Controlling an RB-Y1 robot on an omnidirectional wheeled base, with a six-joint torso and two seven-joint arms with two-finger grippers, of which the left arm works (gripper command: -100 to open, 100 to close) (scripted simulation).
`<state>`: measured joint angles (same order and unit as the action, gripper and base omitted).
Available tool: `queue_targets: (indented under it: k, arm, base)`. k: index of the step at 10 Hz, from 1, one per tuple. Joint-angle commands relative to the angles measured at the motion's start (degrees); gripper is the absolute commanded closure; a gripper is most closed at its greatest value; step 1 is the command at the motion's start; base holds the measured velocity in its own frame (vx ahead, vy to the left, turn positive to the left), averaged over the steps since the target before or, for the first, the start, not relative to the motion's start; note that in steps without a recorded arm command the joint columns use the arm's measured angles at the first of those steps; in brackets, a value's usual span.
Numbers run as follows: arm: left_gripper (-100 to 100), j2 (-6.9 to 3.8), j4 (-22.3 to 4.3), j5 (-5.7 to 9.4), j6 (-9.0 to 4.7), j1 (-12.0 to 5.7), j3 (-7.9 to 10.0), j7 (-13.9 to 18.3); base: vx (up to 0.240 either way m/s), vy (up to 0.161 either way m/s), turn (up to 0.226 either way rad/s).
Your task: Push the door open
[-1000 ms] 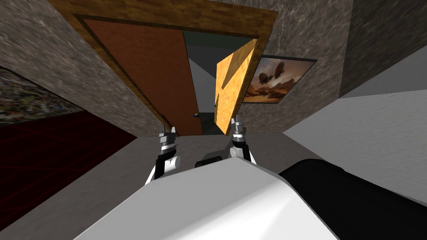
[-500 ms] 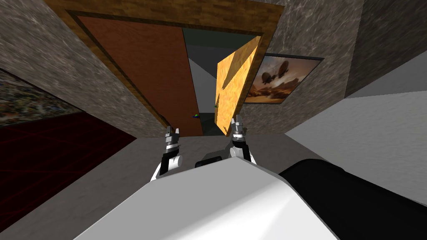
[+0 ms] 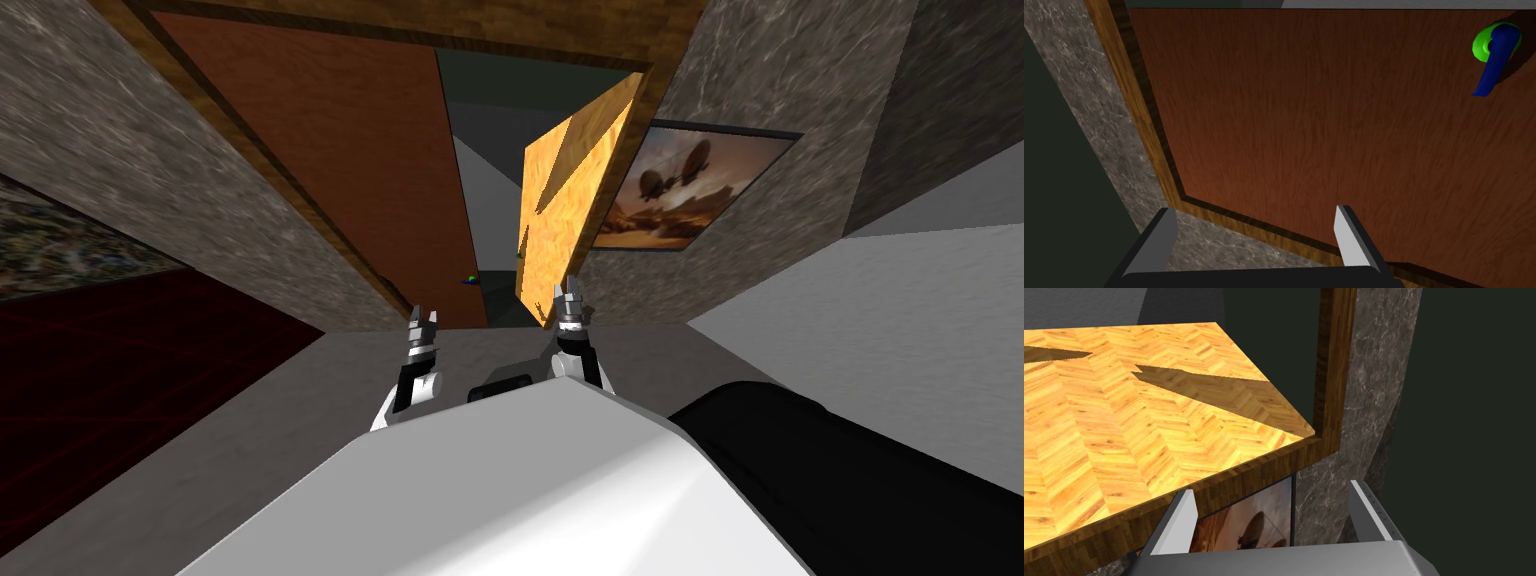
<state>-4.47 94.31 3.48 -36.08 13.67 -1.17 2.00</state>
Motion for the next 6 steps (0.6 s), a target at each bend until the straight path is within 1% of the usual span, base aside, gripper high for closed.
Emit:
queue_targets:
  k: [1, 2, 3, 5, 6]
  arm:
    - [-100, -0.11, -2.9, -0.27, -0.5, -1.3, -0.29, 0.2]
    - [-100, -0.23, -4.5, -0.44, -0.82, -2.04, -0.49, 0.4]
    - [-100, -0.23, -4.9, -0.44, -0.82, -2.04, -0.49, 0.4]
    - [-100, -0.46, -8.4, -0.79, -1.45, -3.5, -0.9, 0.8]
    - [-100, -0.46, -8.7, -0.79, -1.45, -3.5, -0.9, 0.8]
  base:
    - [0.08, 0.002, 0.009]
    - [0.097, 0.021, 0.01]
    - [0.062, 0.018, -0.001]
    - [0.065, 0.012, 0.009]
    - [0.054, 0.016, 0.002]
